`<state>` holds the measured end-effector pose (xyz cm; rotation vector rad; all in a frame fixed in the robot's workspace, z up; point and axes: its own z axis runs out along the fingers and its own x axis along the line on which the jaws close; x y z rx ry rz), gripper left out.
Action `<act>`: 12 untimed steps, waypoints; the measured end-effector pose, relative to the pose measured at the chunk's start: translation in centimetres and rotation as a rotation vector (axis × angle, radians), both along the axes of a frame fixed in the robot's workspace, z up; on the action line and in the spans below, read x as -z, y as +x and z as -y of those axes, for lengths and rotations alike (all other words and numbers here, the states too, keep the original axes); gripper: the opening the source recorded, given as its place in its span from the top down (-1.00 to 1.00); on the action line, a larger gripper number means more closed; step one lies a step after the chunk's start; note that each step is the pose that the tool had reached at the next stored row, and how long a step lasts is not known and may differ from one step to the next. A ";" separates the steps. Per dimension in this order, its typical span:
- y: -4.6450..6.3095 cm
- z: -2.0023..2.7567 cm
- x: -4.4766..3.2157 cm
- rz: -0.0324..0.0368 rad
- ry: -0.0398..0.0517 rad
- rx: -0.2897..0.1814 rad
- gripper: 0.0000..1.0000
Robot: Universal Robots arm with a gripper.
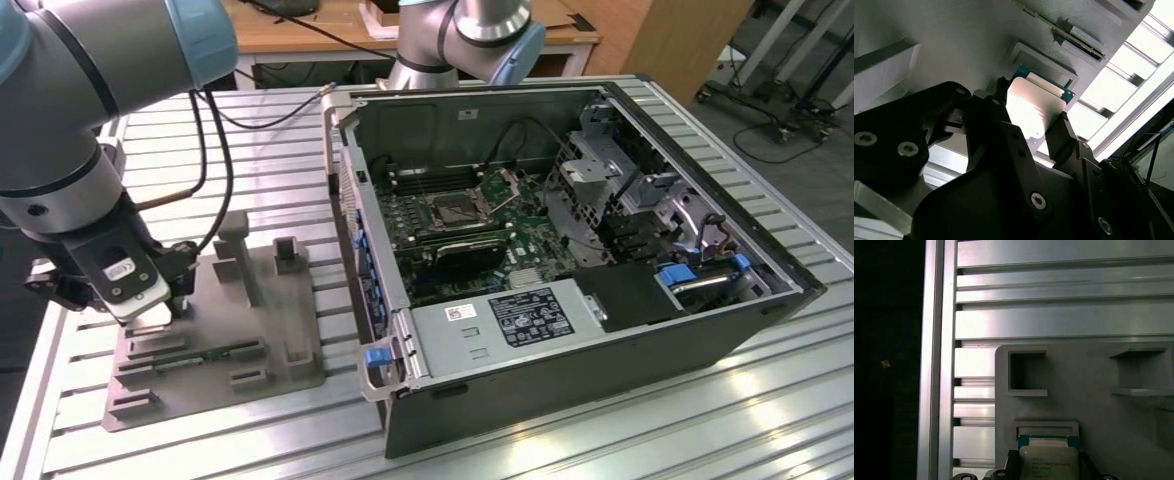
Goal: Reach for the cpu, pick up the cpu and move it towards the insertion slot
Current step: 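Pick up the cpu and move it towards the insertion slot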
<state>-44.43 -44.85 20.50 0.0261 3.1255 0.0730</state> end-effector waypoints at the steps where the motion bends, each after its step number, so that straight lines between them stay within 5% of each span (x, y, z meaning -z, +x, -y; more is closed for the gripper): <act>1: 0.0 0.00 0.00 0.0001 0.0000 0.000 -0.08; 12: 0.0 0.00 -0.24 -0.0002 -0.0002 0.000 -0.08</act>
